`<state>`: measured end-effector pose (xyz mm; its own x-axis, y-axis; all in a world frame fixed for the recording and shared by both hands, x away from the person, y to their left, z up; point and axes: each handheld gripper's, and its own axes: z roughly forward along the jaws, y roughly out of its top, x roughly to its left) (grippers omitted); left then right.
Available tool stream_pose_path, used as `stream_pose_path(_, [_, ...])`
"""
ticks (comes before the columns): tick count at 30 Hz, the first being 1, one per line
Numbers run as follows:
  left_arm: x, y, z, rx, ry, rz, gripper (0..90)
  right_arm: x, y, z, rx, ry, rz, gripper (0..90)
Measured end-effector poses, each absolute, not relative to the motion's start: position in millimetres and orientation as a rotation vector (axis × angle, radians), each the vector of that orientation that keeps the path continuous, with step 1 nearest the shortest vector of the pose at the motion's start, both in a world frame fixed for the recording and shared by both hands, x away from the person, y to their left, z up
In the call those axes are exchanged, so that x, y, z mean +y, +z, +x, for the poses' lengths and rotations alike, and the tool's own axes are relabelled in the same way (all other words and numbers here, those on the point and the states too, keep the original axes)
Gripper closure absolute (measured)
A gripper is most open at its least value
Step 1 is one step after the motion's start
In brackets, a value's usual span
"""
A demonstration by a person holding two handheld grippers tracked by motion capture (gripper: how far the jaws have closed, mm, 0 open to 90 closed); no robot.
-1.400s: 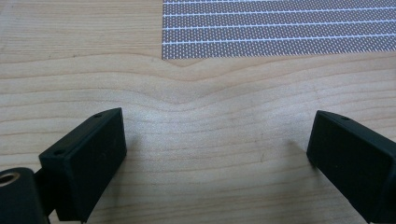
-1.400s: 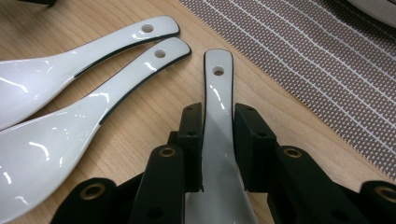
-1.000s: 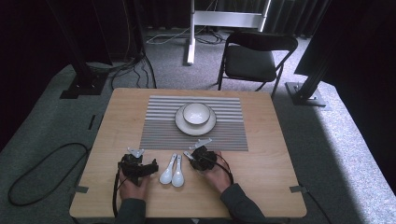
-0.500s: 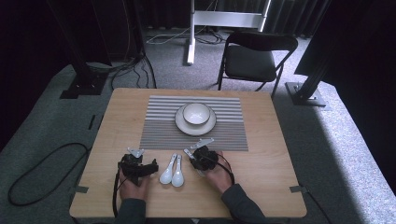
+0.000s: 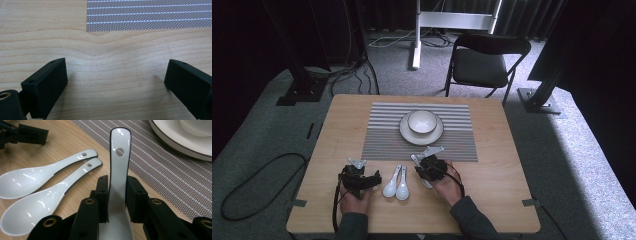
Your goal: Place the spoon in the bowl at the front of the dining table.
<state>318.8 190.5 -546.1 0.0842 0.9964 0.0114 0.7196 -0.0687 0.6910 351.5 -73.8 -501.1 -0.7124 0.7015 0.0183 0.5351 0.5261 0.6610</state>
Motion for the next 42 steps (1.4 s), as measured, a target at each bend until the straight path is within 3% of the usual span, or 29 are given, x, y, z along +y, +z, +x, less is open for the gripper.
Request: stream_pose_path(42, [190.6,-546.3,318.9,1.685,0.693,1.844,5.0,-83.2,-474.8,360.8,2.429,1.006,1.019,73.8])
